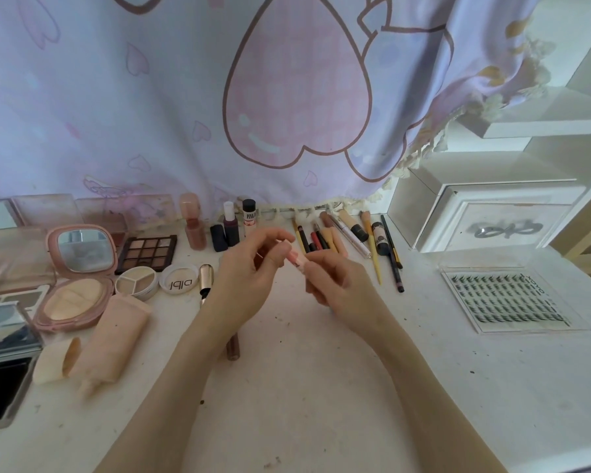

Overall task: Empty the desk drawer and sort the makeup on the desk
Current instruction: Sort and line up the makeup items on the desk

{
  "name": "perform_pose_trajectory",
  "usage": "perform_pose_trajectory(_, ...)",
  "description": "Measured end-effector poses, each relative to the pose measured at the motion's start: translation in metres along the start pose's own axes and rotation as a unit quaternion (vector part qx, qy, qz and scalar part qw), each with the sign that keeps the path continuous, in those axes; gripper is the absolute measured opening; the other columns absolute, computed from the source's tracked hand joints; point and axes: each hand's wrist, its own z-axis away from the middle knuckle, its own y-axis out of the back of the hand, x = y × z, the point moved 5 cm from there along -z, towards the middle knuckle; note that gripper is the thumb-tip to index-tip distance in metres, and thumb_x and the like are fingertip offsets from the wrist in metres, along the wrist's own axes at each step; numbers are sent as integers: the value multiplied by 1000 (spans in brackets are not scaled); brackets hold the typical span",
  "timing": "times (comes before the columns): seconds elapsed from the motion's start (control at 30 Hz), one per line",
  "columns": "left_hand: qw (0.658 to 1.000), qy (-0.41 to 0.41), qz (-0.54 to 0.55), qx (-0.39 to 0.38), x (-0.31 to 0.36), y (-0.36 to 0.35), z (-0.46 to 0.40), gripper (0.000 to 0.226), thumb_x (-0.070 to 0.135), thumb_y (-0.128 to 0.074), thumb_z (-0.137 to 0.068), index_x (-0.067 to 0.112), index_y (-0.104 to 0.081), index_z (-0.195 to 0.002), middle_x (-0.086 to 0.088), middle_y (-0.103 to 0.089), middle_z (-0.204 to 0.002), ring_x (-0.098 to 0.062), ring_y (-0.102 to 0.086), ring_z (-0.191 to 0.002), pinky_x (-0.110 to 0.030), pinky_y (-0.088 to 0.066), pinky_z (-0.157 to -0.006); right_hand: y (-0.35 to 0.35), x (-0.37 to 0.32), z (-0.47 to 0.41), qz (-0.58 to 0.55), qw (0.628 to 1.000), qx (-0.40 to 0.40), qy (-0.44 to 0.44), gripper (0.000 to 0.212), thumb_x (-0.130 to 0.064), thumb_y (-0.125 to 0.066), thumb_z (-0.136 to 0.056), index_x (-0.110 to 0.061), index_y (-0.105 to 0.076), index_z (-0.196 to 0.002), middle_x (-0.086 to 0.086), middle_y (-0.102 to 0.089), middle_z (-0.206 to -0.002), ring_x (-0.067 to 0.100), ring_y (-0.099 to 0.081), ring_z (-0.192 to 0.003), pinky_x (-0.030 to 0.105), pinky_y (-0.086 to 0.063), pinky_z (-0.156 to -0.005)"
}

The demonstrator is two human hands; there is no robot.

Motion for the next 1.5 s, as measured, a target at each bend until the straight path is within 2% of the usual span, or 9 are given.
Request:
perform_pose_trajectory(0.1,1000,5,-11,-13,1,-4,2,19,12,-51,-93,30,-56,-91,16,-61,-69,6,-55,-69,-7,-41,-65,-12,4,1,71,997,-28,16,14,-21,-49,-96,-26,-56,-86,-12,-50,-64,1,-43,-56,17,-35,-57)
perform_pose_trajectory(0.3,999,21,-32,-27,-1,-4,1,25,13,-49,-93,37,-52,-86,34,-60,-71,4,-51,-68,-17,-42,-66,-13,4,2,150,987,-11,52,8,-25,-42,-99,-25,-47,-92,-9,-43,-64,3,-40,-53,15,-33,-52)
perform_pose_trajectory(0.43,999,20,-36,-29,0,-4,1,26,13,-49,-93,38,-51,-84,20,-59,-67,-6,-50,-70,-18,-42,-63,-11,-1,4,169,983,-1,66,7,-24,-43,-98,-24,-46,-92,-11,-39,-58,3,-42,-50,15,-34,-51)
perform_pose_trajectory(0.63,999,34,-11,-38,-2,0,0,23,15,-50,-93,35,-54,-84,24,-60,-67,-7,-48,-65,-15,-40,-61,-10,-4,6,174,983,15,61,8,-29,-45,-98,-24,-50,-94,-10,-37,-51,4,-42,-49,14,-34,-50)
perform_pose_trajectory(0.97,995,84,37,27,-12,14,-3,18,13,-50,-93,29,-55,-88,3,-66,-80,-2,-56,-66,-29,-48,-73,5,6,3,109,991,74,-9,26,-26,-63,-87,-23,-55,-111,-5,-49,-63,3,-41,-51,13,-36,-51)
perform_pose_trajectory(1.1,992,103,65,30,-10,13,-3,14,11,-51,-92,23,-56,-87,0,-65,-77,2,-57,-61,-13,-45,-63,9,9,0,70,991,108,-28,24,-20,-61,-88,-21,-58,-112,1,-58,-75,6,-47,-57,19,-40,-54)
perform_pose_trajectory(1.23,983,133,113,64,-14,13,-3,7,9,-52,-91,16,-55,-89,-3,-66,-77,2,-57,-58,-11,-43,-56,12,15,-1,-93,985,118,-86,23,-7,-50,-92,-17,-57,-112,-3,-59,-67,4,-41,-49,16,-34,-47)
perform_pose_trajectory(1.37,983,145,109,32,-14,0,0,7,12,-57,-89,16,-53,-85,3,-70,-78,-2,-60,-63,-16,-45,-56,3,14,-2,-258,957,82,-101,15,-13,-51,-95,-7,-65,-96,-3,-34,-53,10,-26,-47,18,-25,-43)
perform_pose_trajectory(1.5,988,135,77,-14,-11,-12,2,6,17,-61,-87,17,-55,-86,2,-70,-83,-5,-64,-71,-17,-48,-62,2,8,-9,-253,959,101,-82,23,-14,-57,-91,8,-63,-90,-9,-30,-44,6,-23,-41,18,-22,-41)
